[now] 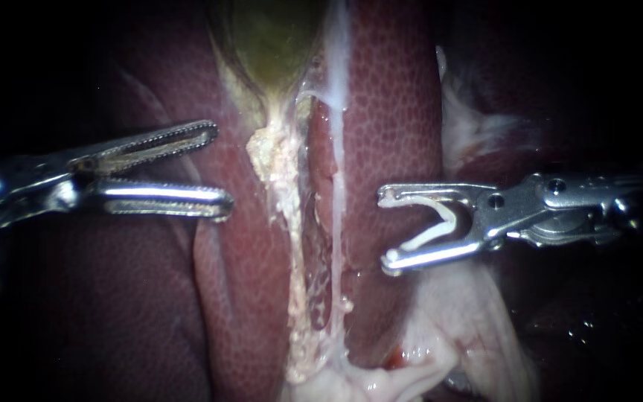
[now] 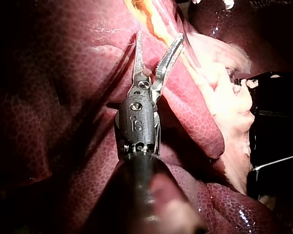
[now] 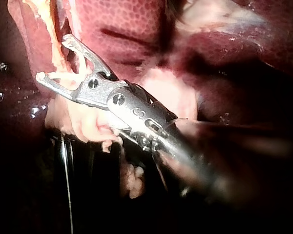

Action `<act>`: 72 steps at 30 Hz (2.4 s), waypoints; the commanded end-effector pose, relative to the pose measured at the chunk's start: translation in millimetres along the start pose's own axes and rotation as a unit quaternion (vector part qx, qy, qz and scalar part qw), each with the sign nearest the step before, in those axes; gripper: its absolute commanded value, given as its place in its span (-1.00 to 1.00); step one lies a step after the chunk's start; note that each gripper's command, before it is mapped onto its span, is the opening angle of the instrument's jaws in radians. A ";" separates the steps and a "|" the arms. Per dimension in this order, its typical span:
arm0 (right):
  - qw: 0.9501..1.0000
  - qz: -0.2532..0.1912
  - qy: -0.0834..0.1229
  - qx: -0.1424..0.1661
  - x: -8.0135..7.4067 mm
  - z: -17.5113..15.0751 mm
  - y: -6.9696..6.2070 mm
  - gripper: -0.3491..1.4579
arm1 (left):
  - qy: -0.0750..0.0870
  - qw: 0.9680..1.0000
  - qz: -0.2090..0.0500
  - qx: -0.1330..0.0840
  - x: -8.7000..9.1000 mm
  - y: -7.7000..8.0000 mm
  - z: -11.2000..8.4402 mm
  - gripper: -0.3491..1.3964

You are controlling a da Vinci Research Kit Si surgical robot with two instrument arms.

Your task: Grabbing gallbladder

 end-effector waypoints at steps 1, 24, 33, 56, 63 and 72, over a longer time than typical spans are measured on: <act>1.000 0.000 0.000 0.000 0.0 0.0 0.0 0.03 | -0.002 1.000 0.000 -0.003 0.1 0.0 0.3 0.00; 1.000 0.000 0.000 -0.001 0.1 0.3 0.0 0.03 | -0.005 1.000 0.004 0.006 2.1 0.9 5.0 -0.10; 1.000 0.000 0.000 -0.001 0.1 0.3 0.0 0.03 | -0.005 1.000 -0.008 0.006 2.1 0.9 4.8 -0.46; 1.000 0.000 0.000 -0.001 0.1 0.3 0.0 0.03 | -0.005 0.999 -0.050 0.012 1.0 1.3 2.8 -1.00; 1.000 0.000 0.000 -0.001 0.1 0.2 0.0 0.03 | -0.003 0.998 -0.056 0.013 -1.3 2.0 0.5 -1.00; 1.000 0.000 0.000 -0.001 0.0 0.2 0.0 0.03 | -0.015 0.997 -0.070 -0.001 -4.3 3.3 -2.7 -1.00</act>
